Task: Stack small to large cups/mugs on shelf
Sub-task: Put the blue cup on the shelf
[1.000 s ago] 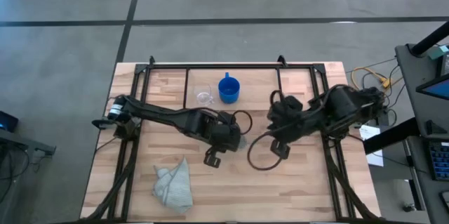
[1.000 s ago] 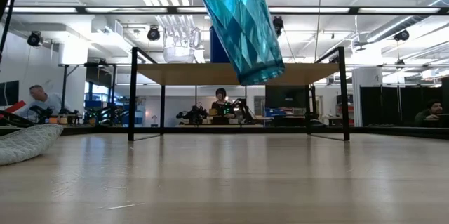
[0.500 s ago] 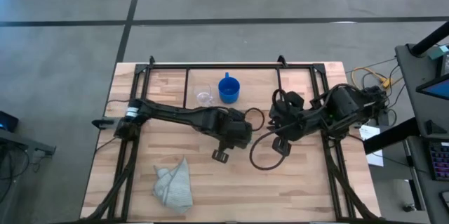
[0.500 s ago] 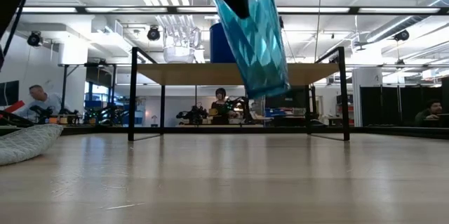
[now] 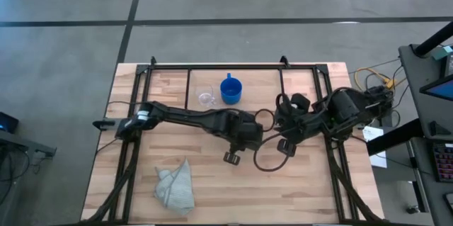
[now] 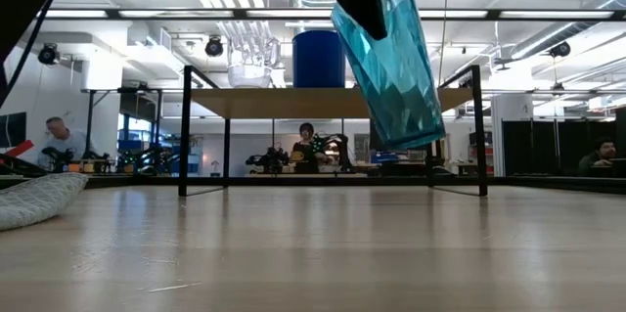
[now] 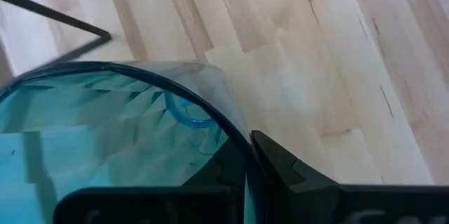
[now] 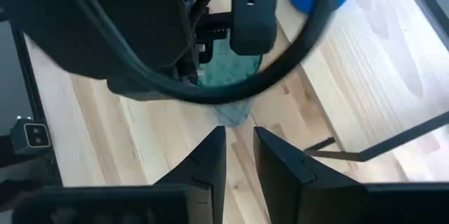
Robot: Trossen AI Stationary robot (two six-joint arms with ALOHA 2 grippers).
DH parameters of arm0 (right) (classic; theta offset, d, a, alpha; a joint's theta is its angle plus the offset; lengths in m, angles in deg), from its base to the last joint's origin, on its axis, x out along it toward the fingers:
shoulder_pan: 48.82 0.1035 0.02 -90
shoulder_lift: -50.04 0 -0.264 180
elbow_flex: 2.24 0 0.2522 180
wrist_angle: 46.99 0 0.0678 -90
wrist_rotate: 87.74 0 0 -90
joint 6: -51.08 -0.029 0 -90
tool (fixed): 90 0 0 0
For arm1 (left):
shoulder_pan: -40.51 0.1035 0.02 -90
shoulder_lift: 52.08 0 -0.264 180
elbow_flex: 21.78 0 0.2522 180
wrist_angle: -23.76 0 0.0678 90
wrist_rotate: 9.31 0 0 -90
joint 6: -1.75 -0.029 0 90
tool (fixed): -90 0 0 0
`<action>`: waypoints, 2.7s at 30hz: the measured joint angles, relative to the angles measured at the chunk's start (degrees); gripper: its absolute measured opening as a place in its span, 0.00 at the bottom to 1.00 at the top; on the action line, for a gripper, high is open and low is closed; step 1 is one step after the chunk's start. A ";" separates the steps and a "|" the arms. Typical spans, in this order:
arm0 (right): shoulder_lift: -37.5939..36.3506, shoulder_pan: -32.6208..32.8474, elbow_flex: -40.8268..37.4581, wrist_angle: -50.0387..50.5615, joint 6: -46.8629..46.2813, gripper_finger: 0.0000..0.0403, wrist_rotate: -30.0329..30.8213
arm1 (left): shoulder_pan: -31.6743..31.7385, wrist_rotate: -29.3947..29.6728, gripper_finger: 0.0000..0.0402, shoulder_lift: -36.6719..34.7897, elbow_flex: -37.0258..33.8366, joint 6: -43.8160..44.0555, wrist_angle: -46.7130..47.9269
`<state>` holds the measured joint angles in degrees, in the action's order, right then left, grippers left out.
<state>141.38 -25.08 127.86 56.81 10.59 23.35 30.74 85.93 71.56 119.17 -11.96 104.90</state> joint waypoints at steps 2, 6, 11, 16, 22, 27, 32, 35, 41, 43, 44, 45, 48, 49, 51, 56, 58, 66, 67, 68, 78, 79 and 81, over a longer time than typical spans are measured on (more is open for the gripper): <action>-1.26 0.00 -0.97 -0.02 -0.02 0.17 0.02 | 0.28 -0.97 0.00 0.06 -0.34 1.14 0.07; -4.55 0.00 -3.22 -0.03 -1.63 0.17 0.99 | 0.41 -2.40 0.00 0.08 -1.24 1.37 0.32; -9.38 0.00 -6.94 0.01 -4.16 0.17 1.97 | 0.45 -6.24 0.00 0.09 -1.24 1.37 0.87; -12.73 0.00 -11.06 -0.06 -6.57 0.17 2.78 | 0.43 -7.88 0.00 0.09 -2.15 1.39 1.04; -13.66 0.00 -15.03 -0.26 -6.39 0.17 2.82 | 0.48 -7.79 0.00 0.08 -4.50 3.31 2.93; -13.34 0.00 -16.29 -0.20 -6.00 0.17 2.96 | 0.43 -7.87 0.00 0.09 -5.40 4.36 3.96; -13.07 0.00 -16.29 -0.26 -5.60 0.17 2.99 | 0.45 -8.25 0.00 0.07 -5.41 4.40 4.24; -13.07 0.00 -16.29 -0.26 -5.60 0.17 2.99 | 0.41 -8.90 0.00 0.07 -5.63 4.40 4.10; -13.07 0.00 -16.29 -0.33 -5.62 0.17 2.99 | 0.41 -9.52 0.00 0.07 -5.75 4.43 4.04; -13.07 0.00 -16.29 -0.43 -5.60 0.17 2.99 | 0.39 -9.52 0.00 0.07 -6.19 4.45 3.98; -13.07 0.00 -16.29 -0.45 -5.60 0.17 2.99 | 0.39 -9.55 0.00 0.07 -6.60 4.45 3.89; -13.07 0.00 -16.29 -0.47 -5.60 0.17 2.99 | 0.39 -9.55 0.00 0.07 -7.05 4.47 3.77; -13.05 0.00 -16.29 -0.64 -5.60 0.17 2.99 | 0.39 -9.51 0.00 -0.08 -8.36 4.49 3.52; -13.05 0.00 -16.29 -0.68 -5.61 0.17 2.99 | 0.38 -9.49 0.00 -0.16 -8.63 4.49 3.54; -13.05 0.00 -16.29 -0.72 -5.60 0.17 2.99 | 0.34 -9.49 0.00 -0.24 -9.09 4.81 3.17; -13.03 0.00 -16.29 -0.79 -5.60 0.17 2.99 | 0.34 -9.44 0.00 -0.26 -9.16 5.85 3.03; -13.03 0.00 -16.29 -0.82 -5.60 0.17 2.99 | 0.35 -9.44 0.00 -0.26 -9.00 5.85 2.90; -13.03 0.00 -16.29 -0.98 -5.60 0.17 2.99 | 0.39 -9.45 0.00 -0.24 -9.27 6.09 1.43; -13.03 0.00 -16.29 -1.01 -5.61 0.17 2.99 | 0.39 -9.45 0.00 -0.24 -9.28 6.09 1.37; -13.03 0.00 -16.29 -1.01 -5.60 0.17 2.99 | 0.39 -9.45 0.00 -0.22 -9.28 6.09 1.29; -13.03 0.00 -16.29 -1.51 -5.60 0.17 2.99 | 0.39 -9.73 0.19 0.20 -9.31 7.44 0.24; -13.03 0.00 -16.29 -1.78 -5.60 0.17 2.99 | 0.35 -9.73 0.21 0.20 -9.27 7.44 0.27; -13.03 0.00 -16.29 -2.16 -5.58 0.17 2.99 | 0.35 -9.72 0.23 0.20 -9.07 7.44 0.37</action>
<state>128.35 -25.08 111.57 54.65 5.01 26.34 31.09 76.21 71.75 110.09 -4.51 105.27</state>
